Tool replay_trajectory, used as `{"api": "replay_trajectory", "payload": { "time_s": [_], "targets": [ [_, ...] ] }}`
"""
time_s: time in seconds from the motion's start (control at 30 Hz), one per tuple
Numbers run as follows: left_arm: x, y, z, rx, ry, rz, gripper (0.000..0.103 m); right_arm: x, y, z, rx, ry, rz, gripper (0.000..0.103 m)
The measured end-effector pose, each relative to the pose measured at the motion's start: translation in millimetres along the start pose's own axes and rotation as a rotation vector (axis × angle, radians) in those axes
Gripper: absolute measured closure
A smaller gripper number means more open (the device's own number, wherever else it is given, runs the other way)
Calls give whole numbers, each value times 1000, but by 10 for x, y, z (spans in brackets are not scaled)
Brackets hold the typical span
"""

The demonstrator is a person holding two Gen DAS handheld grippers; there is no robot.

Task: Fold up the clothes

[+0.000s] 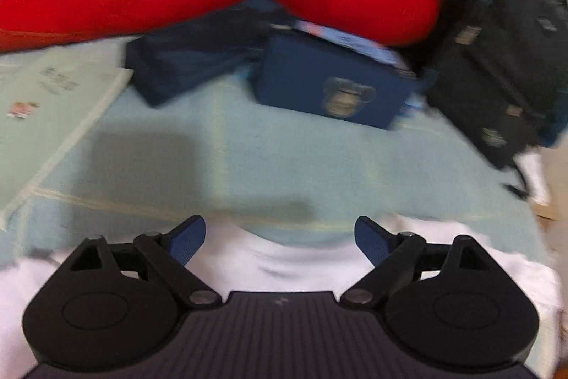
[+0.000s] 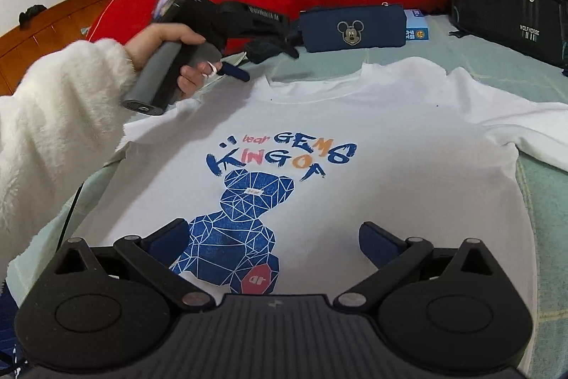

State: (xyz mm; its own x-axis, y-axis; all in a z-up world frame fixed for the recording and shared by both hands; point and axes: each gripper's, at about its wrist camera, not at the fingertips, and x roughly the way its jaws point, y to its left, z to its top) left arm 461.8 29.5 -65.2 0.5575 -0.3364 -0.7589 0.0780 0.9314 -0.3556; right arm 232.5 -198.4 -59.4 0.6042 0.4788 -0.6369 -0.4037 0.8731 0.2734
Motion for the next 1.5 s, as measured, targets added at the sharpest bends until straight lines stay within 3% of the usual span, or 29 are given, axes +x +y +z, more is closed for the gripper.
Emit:
{"api": "replay_trajectory", "payload": {
  "time_s": [0.13, 0.2, 0.3, 0.4, 0.8, 0.9, 1.03, 1.3, 1.5],
  "targets": [
    [-1, -312, -197, 68, 132, -125, 11, -19, 48, -11, -18, 2, -7, 0],
    [107, -426, -272, 95, 170, -149, 11, -23, 65, -21, -26, 2, -2, 0],
    [361, -423, -265, 81, 169, -93, 11, -19, 66, -31, -33, 5, 0, 0],
    [479, -340, -221, 25, 111, -95, 9, -3, 38, -30, -25, 5, -3, 0],
    [-92, -358, -138, 99, 34, 1, 8, -43, 108, -41, -42, -7, 6, 0],
    [-213, -114, -188, 65, 84, 37, 8, -49, 124, -45, -47, -8, 5, 0],
    [-72, 181, -274, 3, 121, 68, 8, -33, 124, -42, -42, -6, 4, 0],
    [226, 354, -87, -58, -19, 140, 7, 67, 63, -48, -7, -17, 6, 0],
    [-76, 258, -201, -19, -34, 205, 8, 13, 75, -77, -5, -32, 33, 0]
  ]
}}
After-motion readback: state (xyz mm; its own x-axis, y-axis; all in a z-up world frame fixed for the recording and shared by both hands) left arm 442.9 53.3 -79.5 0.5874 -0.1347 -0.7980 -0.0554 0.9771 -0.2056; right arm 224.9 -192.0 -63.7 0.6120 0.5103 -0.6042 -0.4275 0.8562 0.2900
